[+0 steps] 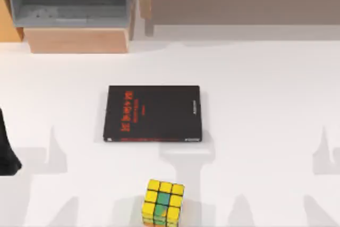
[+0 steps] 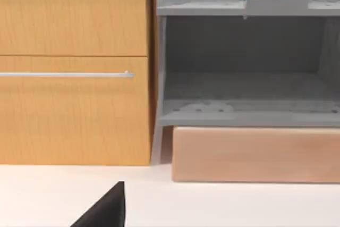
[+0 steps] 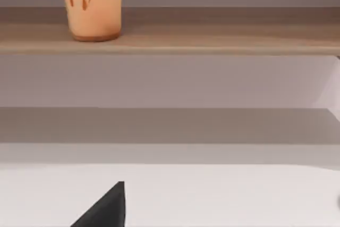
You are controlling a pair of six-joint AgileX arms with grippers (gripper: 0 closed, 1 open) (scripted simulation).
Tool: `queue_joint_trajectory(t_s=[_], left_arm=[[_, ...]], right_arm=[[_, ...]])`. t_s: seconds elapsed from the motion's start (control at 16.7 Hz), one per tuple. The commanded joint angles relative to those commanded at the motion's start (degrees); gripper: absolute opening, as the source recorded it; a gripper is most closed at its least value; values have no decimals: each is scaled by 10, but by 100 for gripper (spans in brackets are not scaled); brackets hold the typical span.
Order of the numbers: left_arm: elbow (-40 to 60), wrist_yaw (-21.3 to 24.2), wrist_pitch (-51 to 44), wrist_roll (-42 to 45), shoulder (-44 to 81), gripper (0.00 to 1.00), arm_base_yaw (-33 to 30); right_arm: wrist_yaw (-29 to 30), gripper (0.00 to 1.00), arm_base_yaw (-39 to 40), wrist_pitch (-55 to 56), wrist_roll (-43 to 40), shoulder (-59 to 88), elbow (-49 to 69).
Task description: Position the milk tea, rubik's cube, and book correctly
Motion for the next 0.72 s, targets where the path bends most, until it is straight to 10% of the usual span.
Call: queue_joint_trajectory(t_s=[0.72], left_arm=[[0, 0, 0, 0, 0, 100, 0]], right_arm=[[66, 100, 60, 155, 1, 319, 194]])
